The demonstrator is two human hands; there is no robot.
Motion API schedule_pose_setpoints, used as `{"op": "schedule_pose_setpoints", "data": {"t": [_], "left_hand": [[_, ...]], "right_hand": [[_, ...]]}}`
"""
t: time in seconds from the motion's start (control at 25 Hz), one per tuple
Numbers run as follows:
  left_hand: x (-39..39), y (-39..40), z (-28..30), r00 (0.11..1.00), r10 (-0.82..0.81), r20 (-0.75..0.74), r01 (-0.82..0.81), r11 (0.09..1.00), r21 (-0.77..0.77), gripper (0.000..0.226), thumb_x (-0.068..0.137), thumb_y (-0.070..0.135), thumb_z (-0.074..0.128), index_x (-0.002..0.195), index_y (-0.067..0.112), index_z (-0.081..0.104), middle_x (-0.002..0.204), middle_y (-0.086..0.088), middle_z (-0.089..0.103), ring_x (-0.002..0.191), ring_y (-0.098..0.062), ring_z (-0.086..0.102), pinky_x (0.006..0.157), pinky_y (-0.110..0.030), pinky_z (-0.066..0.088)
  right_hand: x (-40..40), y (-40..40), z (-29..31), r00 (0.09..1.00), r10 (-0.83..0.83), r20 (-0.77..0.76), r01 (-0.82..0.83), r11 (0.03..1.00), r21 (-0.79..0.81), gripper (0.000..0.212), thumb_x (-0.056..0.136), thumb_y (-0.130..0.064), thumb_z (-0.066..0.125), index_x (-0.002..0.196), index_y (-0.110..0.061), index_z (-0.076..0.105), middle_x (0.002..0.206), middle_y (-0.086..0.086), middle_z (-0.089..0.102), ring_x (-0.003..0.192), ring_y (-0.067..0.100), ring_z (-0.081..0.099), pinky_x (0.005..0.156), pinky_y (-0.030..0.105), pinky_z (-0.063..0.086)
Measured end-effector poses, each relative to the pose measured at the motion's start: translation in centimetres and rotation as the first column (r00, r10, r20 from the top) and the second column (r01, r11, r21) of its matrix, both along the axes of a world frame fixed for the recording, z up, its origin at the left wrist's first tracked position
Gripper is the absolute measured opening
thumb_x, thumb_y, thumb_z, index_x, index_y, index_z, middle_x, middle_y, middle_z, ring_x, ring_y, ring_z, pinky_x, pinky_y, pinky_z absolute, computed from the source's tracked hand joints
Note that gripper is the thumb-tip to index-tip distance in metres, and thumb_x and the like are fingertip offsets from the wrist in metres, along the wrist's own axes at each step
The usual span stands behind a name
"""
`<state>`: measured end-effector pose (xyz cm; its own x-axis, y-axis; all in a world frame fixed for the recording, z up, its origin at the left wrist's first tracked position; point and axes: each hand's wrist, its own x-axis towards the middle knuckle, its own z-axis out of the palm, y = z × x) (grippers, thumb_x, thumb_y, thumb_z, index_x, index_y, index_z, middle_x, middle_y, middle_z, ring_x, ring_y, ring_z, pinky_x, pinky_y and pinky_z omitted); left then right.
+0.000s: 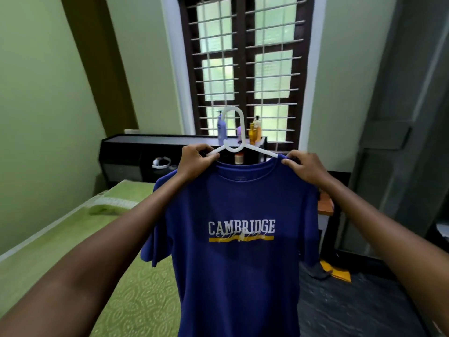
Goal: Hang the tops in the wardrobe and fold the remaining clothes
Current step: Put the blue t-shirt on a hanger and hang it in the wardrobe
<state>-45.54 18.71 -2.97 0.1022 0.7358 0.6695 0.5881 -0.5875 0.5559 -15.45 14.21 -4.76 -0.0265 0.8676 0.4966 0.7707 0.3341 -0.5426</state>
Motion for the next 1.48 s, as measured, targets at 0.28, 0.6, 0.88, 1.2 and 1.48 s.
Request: {"op": "schedule_pose_setpoints", "data": {"t": [0.28,0.6,0.88,1.2,1.48], "left_hand": [[15.7,14.5,1.5,0.947,-0.321,0.013,0.321,0.947,0.013,0.015,0.08,0.016,0.072,0.074,0.003,0.072,0.067,0.0,0.065,0.053,0.008,0.05,0.055,-0.009,0.035],[36.7,23.9,-0.9,0.798,-0.602,0.029,0.603,0.798,-0.027,0.023,0.08,0.026,0.073,0.076,0.004,0.073,0.067,-0.011,0.068,0.061,-0.009,0.052,0.056,-0.028,0.04],[53.0,27.5,-0.8,0.679,-0.734,0.02,0.732,0.679,0.056,0.019,0.084,0.024,0.07,0.086,0.006,0.075,0.064,0.001,0.056,0.06,-0.011,0.047,0.056,-0.011,0.033],[69.8,27.2,0.8,0.454,-0.888,0.073,0.88,0.459,0.123,0.02,0.09,0.023,0.063,0.095,0.008,0.074,0.069,-0.004,0.059,0.066,-0.013,0.047,0.063,-0.012,0.031],[82.9,25.2,2.5,0.11,-0.99,0.092,0.98,0.123,0.157,0.018,0.089,0.021,0.064,0.092,0.006,0.073,0.078,-0.007,0.066,0.071,-0.015,0.052,0.064,-0.017,0.035]], "right_hand": [[13.6,7.0,0.1,0.94,-0.3,-0.165,0.304,0.953,-0.003,0.012,0.087,-0.018,0.065,0.081,-0.008,0.066,0.068,0.003,0.056,0.063,0.013,0.045,0.058,0.028,0.034],[28.4,7.5,-1.0,0.724,-0.613,-0.315,0.636,0.771,-0.036,0.01,0.082,-0.02,0.071,0.077,-0.011,0.069,0.069,0.002,0.061,0.065,0.009,0.051,0.058,0.019,0.039],[39.5,7.2,0.2,0.585,-0.758,-0.289,0.796,0.605,0.024,0.013,0.082,-0.02,0.071,0.077,-0.008,0.069,0.073,0.007,0.066,0.069,0.014,0.055,0.064,0.027,0.042],[47.1,3.2,2.9,0.313,-0.929,-0.197,0.949,0.301,0.091,0.015,0.08,-0.031,0.071,0.069,-0.023,0.066,0.072,-0.003,0.066,0.072,0.014,0.058,0.068,0.029,0.043],[49.0,-0.1,5.5,0.06,-0.991,-0.123,0.995,0.05,0.087,0.008,0.081,-0.017,0.072,0.074,-0.013,0.069,0.075,0.009,0.067,0.071,0.014,0.052,0.068,0.031,0.042]]}}
